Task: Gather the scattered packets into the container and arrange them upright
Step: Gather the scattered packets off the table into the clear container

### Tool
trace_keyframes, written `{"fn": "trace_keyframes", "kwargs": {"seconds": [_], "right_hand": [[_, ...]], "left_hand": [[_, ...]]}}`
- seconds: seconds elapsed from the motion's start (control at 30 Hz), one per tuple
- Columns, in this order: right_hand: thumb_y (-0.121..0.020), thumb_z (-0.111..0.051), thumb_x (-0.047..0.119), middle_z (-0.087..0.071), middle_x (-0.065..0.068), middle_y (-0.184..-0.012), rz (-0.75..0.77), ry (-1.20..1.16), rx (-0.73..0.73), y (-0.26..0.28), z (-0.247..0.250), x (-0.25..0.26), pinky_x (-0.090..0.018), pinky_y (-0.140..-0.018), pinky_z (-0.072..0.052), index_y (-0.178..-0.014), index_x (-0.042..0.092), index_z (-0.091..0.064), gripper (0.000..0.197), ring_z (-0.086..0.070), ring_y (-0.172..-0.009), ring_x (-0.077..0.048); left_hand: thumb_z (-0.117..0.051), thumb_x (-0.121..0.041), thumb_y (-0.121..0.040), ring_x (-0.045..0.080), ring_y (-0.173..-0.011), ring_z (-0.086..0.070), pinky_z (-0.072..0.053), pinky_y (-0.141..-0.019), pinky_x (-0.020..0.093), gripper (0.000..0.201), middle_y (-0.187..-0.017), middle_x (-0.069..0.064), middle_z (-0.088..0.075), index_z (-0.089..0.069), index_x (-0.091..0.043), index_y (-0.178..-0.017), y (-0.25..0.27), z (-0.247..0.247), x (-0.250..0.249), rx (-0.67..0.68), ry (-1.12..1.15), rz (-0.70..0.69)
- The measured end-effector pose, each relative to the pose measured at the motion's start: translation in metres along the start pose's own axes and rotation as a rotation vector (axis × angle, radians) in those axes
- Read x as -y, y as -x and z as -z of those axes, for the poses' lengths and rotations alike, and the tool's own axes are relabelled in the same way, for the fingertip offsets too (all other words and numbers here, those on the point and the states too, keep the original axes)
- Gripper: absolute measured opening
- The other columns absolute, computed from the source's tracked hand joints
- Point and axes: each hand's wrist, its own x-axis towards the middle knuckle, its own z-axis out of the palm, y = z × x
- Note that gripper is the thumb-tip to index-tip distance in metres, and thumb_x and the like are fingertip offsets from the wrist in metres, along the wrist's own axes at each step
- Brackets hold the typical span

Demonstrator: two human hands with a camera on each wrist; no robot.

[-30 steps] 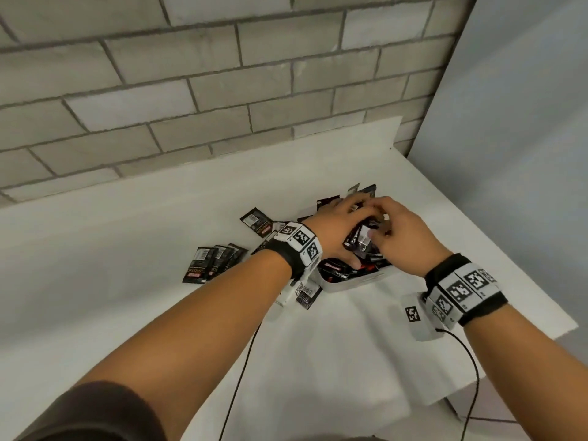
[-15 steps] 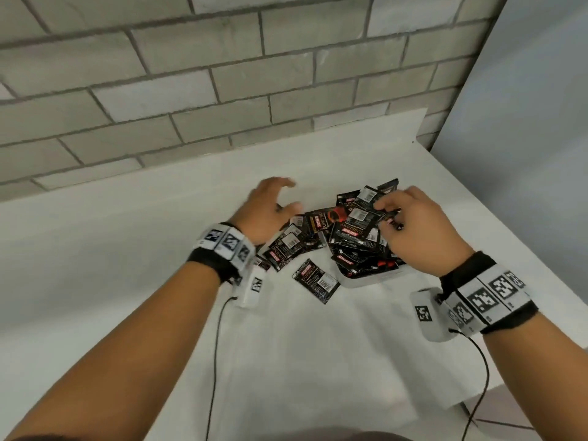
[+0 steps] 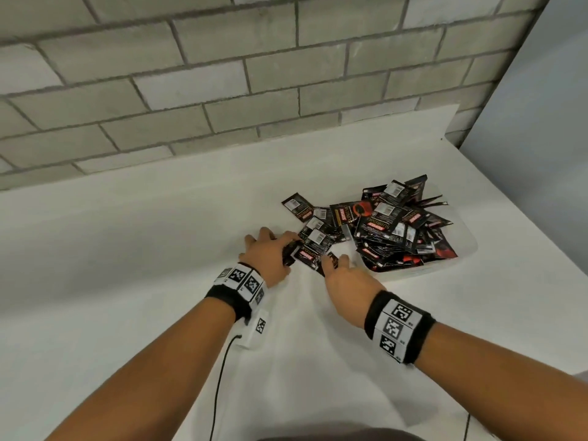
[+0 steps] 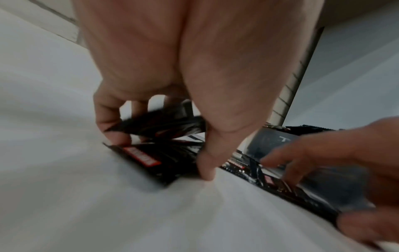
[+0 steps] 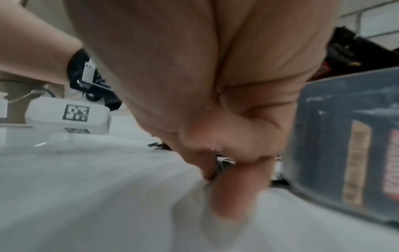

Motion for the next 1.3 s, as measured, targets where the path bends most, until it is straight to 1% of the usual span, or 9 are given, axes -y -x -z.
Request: {"fn": "trace_keyframes", "kwargs": {"seconds": [0.1,0.23,0.33,0.53,0.73,0.83,1.03,1.17,1.3], "right_hand": [[-0.091,-0.051,0.006,-0.041,-0.023,-0.139,-0.025,-0.047,-0.012,-0.002,0.001,-0.001,-0.033,-0.084,-0.051,-0.157,0.002,-0.002,0.082,-0.064,-0.102,-0.028],[-0.085,-0.058,0.008,-0.042,-0.016,-0.131,-0.024,-0.160,0.041,0.003,0.003,-0.001,-0.030,-0.072,-0.051,-0.135,0.003,-0.040,0.053,-0.064,-0.093,-0.026],[-0.084,-0.059,0.016,-0.044,-0.010,-0.122,-0.004,-0.257,0.074,0.018,0.011,-0.002,-0.030,-0.059,-0.043,-0.114,0.008,-0.052,0.032,-0.063,-0.083,-0.026],[-0.088,-0.055,0.028,-0.056,0.004,-0.086,-0.014,-0.508,-0.289,0.048,0.066,-0.048,-0.037,-0.063,-0.051,-0.091,0.021,-0.055,0.007,-0.057,-0.074,-0.022],[-0.088,-0.071,0.016,-0.063,-0.002,-0.097,-0.266,-0.788,-0.502,0.036,0.079,-0.129,-0.031,-0.069,-0.054,-0.134,0.025,-0.044,0.054,-0.064,-0.076,-0.022],[-0.091,-0.070,0.021,-0.063,-0.004,-0.090,-0.283,-0.807,-0.438,0.023,0.054,-0.149,-0.013,-0.055,-0.042,-0.127,0.026,-0.048,0.043,-0.060,-0.069,-0.011],[-0.089,-0.070,0.041,-0.056,-0.001,-0.096,-0.276,-0.684,-0.299,0.013,0.019,-0.163,-0.023,-0.067,-0.037,-0.115,0.027,-0.061,0.031,-0.053,-0.081,-0.011],[-0.088,-0.069,0.047,-0.050,0.005,-0.098,-0.261,-0.684,-0.315,0.014,0.027,-0.165,-0.028,-0.083,-0.040,-0.113,0.031,-0.061,0.031,-0.053,-0.090,-0.014],[-0.088,-0.070,0.045,-0.052,0.003,-0.101,-0.243,-0.718,-0.385,0.019,0.034,-0.167,-0.025,-0.078,-0.040,-0.114,0.030,-0.062,0.031,-0.052,-0.080,-0.004]], "left_hand": [[-0.064,-0.016,-0.087,0.038,-0.111,-0.045,-0.045,-0.099,0.045,0.079,-0.130,0.010,-0.037,-0.029,-0.041,-0.153,0.005,0.001,0.006,0.011,0.018,-0.031],[-0.058,-0.003,-0.089,0.031,-0.095,-0.053,-0.049,-0.078,0.038,0.078,-0.120,0.012,-0.039,-0.026,-0.025,-0.156,0.001,0.008,0.016,0.001,0.104,-0.021],[-0.052,-0.002,-0.094,0.028,-0.092,-0.052,-0.045,-0.079,0.035,0.071,-0.121,0.014,-0.043,-0.026,-0.022,-0.156,-0.011,0.022,0.016,-0.085,0.240,0.005],[-0.046,0.000,-0.096,0.033,-0.104,-0.055,-0.047,-0.089,0.044,0.061,-0.133,0.019,-0.050,-0.031,-0.022,-0.151,-0.036,0.027,-0.028,-0.183,0.390,-0.149],[-0.059,-0.039,-0.096,0.047,-0.152,-0.015,-0.024,-0.120,0.062,0.071,-0.168,0.013,-0.016,-0.024,-0.028,-0.157,-0.053,-0.011,-0.057,-0.005,0.089,-0.151],[-0.061,-0.064,-0.090,0.046,-0.154,-0.008,-0.021,-0.120,0.063,0.088,-0.170,0.012,-0.009,-0.019,-0.030,-0.159,-0.049,-0.018,-0.058,0.010,-0.036,-0.165],[-0.061,-0.034,-0.098,0.039,-0.132,-0.038,-0.042,-0.105,0.056,0.058,-0.146,0.014,-0.038,-0.036,-0.027,-0.149,-0.044,-0.019,-0.048,-0.131,-0.059,-0.213],[-0.065,-0.024,-0.087,0.039,-0.123,-0.042,-0.046,-0.100,0.054,0.069,-0.141,0.016,-0.037,-0.032,-0.028,-0.147,-0.041,-0.014,-0.039,-0.067,-0.031,-0.096],[-0.066,-0.024,-0.086,0.038,-0.117,-0.047,-0.049,-0.098,0.049,0.070,-0.136,0.017,-0.041,-0.029,-0.026,-0.146,-0.036,-0.007,-0.029,-0.020,0.075,-0.064]]}}
